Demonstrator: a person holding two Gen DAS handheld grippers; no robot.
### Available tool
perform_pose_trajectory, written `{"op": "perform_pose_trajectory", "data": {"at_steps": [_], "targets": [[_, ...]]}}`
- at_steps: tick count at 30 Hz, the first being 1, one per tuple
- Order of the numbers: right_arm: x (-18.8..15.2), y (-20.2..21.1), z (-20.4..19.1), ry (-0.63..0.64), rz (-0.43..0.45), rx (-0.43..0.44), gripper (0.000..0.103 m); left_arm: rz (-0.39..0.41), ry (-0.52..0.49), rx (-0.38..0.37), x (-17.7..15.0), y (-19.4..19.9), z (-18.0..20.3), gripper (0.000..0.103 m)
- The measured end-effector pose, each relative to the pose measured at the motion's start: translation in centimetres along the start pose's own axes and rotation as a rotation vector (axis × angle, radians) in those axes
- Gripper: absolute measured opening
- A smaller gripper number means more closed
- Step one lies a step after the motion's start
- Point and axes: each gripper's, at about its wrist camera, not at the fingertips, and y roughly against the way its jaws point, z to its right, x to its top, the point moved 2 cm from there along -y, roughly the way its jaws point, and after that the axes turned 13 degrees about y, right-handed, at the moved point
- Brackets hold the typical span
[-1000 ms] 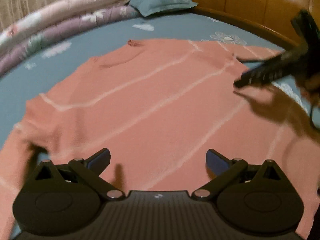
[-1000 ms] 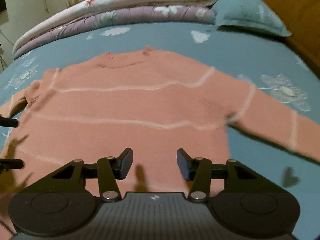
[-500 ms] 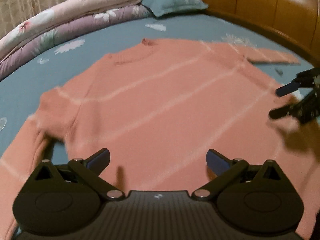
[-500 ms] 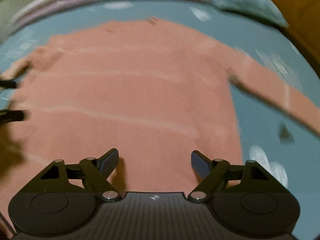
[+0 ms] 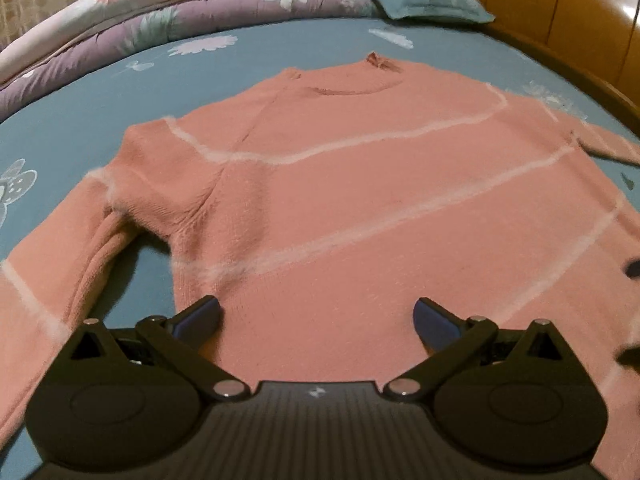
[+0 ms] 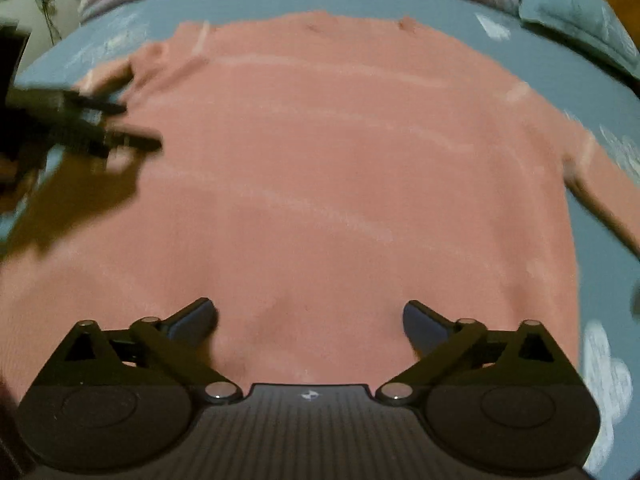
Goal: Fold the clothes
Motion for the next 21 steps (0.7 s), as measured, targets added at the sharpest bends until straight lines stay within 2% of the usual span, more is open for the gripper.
{"op": "perform_pose_trajectory", "data": {"at_steps": [3,8,10,14,17,19,21], "targets": [[-0.1,1.0,0.4,-0.048,-0.007,-0.008,0.103,-0.007,-0.025,-0.018,0.6,0.1,2.0,0.102],[1.6,2.1,2.5,-0.064,0.099,-0.072,0.103,-0.017,-0.065,-0.047,1.6,0.3,5.4,0.102],[2.1,1.3,3.8,-0.07,0.104,-0.082,0.103,-0.022,-0.079,-0.057,1.9,0.3,6.6,0.102],[0.7,-0.9,5.1,-0.128,0.047,-0.036,0.103,-0.065,0.009,-0.016,-0.3,0.3,6.6,0.102],[-0.9,0.2,5.5,-0.063,0.098,0.009,0.103,-0.09,0.062,0.027,-1.5,0.7,6.6,0.102],[-1.4,1.1,6.7,-0.063,0.121,0.052,0.103,-0.09,0.093,0.073,-1.6,1.6,6.7,0.102],[-1.4,2.6,9.4,-0.097,0.186,0.076,0.103,-0.074,0.127,0.124,-1.4,2.4,7.1,0.102]]}}
